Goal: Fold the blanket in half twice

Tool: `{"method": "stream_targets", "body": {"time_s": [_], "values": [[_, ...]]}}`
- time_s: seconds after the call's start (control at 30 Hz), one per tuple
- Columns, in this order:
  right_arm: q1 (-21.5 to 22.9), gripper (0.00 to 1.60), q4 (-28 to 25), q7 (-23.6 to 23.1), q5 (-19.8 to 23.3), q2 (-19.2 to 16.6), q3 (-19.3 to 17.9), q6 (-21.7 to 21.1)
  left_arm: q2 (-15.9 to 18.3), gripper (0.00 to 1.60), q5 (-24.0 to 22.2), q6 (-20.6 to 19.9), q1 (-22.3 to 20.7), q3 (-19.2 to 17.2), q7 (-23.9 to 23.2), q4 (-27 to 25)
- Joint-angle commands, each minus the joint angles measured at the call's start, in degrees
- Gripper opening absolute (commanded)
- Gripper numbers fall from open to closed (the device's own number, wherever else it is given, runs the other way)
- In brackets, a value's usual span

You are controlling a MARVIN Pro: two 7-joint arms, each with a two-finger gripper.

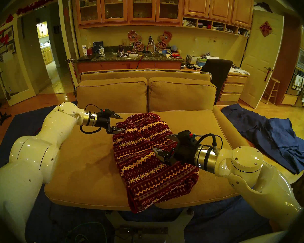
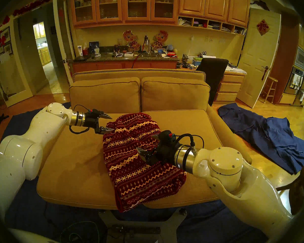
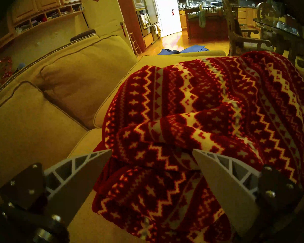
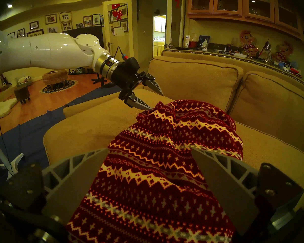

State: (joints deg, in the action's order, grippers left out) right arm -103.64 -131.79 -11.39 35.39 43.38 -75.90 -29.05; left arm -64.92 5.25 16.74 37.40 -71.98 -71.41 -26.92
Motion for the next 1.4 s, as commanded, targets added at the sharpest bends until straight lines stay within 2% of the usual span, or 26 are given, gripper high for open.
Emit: {"method": "stream_targets", "body": {"time_s": [0.0,0.2,0.37,0.5,0.6,0.87,0.97,1.13,1.2,1.23,1.27,1.3,1.33,1.37], "values": [[0.10,1.60,-0.60,-0.04,-0.08,0.06,-0.12,0.36,0.96,1.60,0.87,-2.77,1.61,0.11,2.04,-3.18],[0.11,1.60,-0.59,-0.03,-0.08,0.05,-0.11,0.35,2.46,1.60,0.58,-4.62,4.21,-0.98,1.43,-7.33],[0.10,1.60,-0.60,-0.03,-0.08,0.05,-0.11,0.36,2.39,1.60,0.35,-4.29,5.17,-1.59,2.31,-7.56],[0.10,1.60,-0.60,-0.03,-0.08,0.05,-0.11,0.36,1.62,1.54,0.95,-3.70,3.78,-1.06,2.40,-5.01],[0.11,1.60,-0.59,-0.03,-0.07,0.05,-0.11,0.35,1.01,1.32,1.45,-2.29,2.21,-0.64,2.88,-1.59],[0.14,1.60,-0.58,-0.03,-0.05,0.06,-0.10,0.31,0.05,1.36,2.06,0.16,-0.64,-0.10,3.41,3.21],[0.15,1.60,-0.58,-0.03,-0.05,0.06,-0.09,0.30,-0.36,1.45,2.37,0.61,-1.55,0.12,3.62,4.42],[0.15,1.60,-0.57,-0.03,-0.05,0.06,-0.09,0.29,-0.82,1.41,3.05,1.68,-2.87,0.45,4.37,6.33],[0.15,1.60,-0.58,-0.03,-0.05,0.05,-0.09,0.29,-0.89,1.17,3.31,2.19,-3.26,0.43,5.19,7.01],[0.15,1.60,-0.58,-0.03,-0.05,0.05,-0.09,0.30,-0.85,0.88,3.25,2.36,-3.39,0.32,5.22,7.27],[0.15,1.60,-0.58,-0.03,-0.04,0.05,-0.09,0.30,-0.75,0.78,3.22,2.84,-3.49,0.15,5.65,7.68],[0.14,1.60,-0.58,-0.03,-0.05,0.05,-0.09,0.30,-0.69,0.54,3.26,3.01,-3.57,0.05,6.09,7.97],[0.14,1.60,-0.58,-0.03,-0.05,0.05,-0.09,0.30,-0.55,0.42,3.27,3.44,-3.52,-0.13,6.85,8.21],[0.14,1.60,-0.58,-0.03,-0.05,0.05,-0.09,0.30,-0.43,0.18,3.36,3.94,-3.43,-0.24,7.73,8.40]]}}
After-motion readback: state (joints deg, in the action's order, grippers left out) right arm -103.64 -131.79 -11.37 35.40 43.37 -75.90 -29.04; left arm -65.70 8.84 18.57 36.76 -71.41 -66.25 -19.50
